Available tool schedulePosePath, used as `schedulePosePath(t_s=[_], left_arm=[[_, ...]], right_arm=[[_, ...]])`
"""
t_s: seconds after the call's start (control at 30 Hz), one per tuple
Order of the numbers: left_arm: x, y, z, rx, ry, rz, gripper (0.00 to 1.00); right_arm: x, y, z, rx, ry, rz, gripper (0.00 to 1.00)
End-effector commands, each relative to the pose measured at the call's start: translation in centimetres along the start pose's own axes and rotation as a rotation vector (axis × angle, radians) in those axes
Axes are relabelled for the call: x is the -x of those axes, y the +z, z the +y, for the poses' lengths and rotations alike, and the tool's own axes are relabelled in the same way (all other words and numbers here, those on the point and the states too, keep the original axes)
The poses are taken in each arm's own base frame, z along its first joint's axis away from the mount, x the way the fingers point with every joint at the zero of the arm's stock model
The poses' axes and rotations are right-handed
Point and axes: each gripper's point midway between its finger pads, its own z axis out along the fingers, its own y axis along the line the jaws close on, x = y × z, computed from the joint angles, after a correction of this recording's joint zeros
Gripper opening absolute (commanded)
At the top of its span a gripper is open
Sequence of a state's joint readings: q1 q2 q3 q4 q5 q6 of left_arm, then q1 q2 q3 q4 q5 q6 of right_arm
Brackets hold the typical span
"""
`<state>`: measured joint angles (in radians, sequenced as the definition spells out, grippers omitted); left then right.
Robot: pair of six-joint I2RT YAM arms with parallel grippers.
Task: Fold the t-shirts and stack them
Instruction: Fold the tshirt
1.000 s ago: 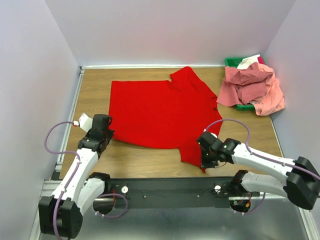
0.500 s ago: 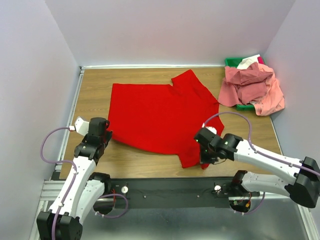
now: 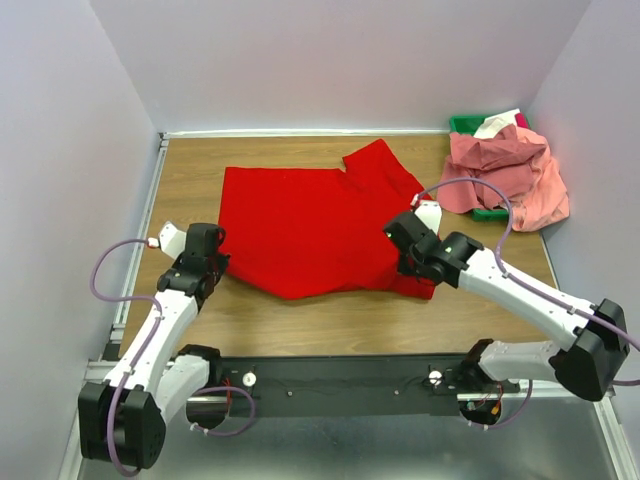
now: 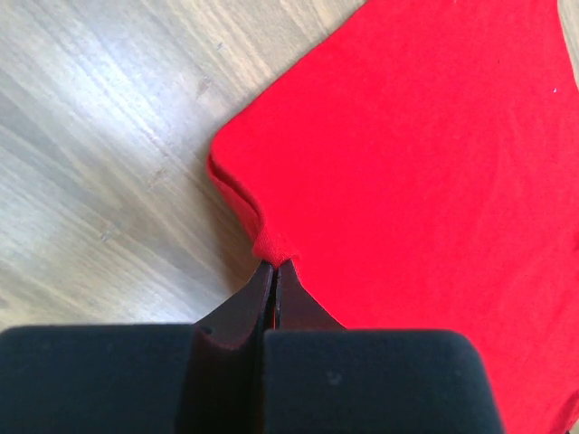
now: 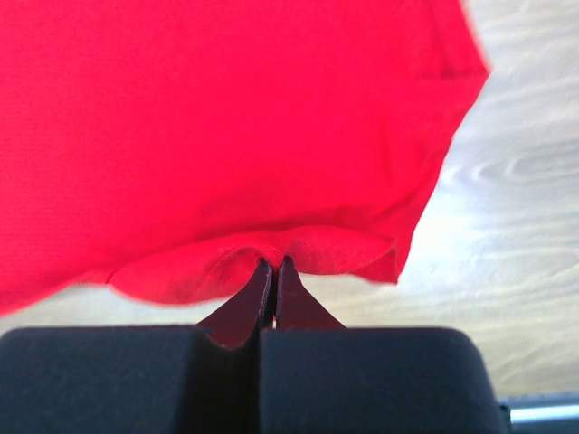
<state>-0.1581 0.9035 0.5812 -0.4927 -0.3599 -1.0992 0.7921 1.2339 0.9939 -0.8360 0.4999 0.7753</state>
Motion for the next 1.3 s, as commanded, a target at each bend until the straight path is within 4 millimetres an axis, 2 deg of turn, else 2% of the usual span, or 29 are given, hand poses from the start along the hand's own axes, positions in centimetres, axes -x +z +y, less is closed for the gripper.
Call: schedulePosePath(t_s=[0.0, 0.17, 0.27, 0.33, 0.57, 0.77, 0.93, 1.07, 1.17, 1.2, 1.27], left_arm=[[1.5, 0.3, -1.8, -0.034, -0.001, -0.042, 0.0], [1.8, 1.1, -2.7, -0.017, 0.011, -0.036, 0.0], [2.0, 1.6, -3.7, -0.042, 0.007, -0.041, 0.0], [1.9, 2.3, -3.6, -0.018, 0.016, -0.038, 0.0], [2.5, 4.3, -4.3, 0.022, 0.027, -0.024, 0.0], [3.3, 5.3, -5.1, 0.019, 0.034, -0.036, 0.0], [3.3, 6.6, -4.8, 0.048, 0.051, -0.021, 0.0], [3.6, 7.7, -4.7, 0.066, 0.058, -0.02, 0.0], [3.0, 8.6, -4.4, 0.076, 0.069, 0.011, 0.0], [2.9, 9.0, -4.4, 0.07, 0.088, 0.025, 0.01], [2.8, 9.4, -4.4, 0.071, 0.095, 0.031, 0.19]], right_arm=[[4.0, 1.1, 0.1, -0.003, 0.024, -0.102, 0.0], [6.9, 2.4, 0.5, -0.008, 0.04, -0.13, 0.01], [8.0, 3.0, 0.8, -0.008, 0.049, -0.137, 0.0], [8.5, 3.6, 1.2, -0.011, 0.04, -0.133, 0.0], [10.8, 5.1, 0.6, -0.04, 0.039, -0.145, 0.0], [11.8, 6.7, 1.4, -0.028, 0.001, -0.134, 0.01], [12.3, 8.9, 2.3, -0.028, -0.036, -0.104, 0.0], [12.8, 11.0, 2.1, -0.057, -0.05, -0.086, 0.0], [12.9, 12.5, 1.9, -0.078, -0.048, -0.068, 0.0], [13.2, 12.9, 1.7, -0.086, -0.044, -0.067, 0.0], [13.3, 14.0, 1.7, -0.096, -0.047, -0.056, 0.0]])
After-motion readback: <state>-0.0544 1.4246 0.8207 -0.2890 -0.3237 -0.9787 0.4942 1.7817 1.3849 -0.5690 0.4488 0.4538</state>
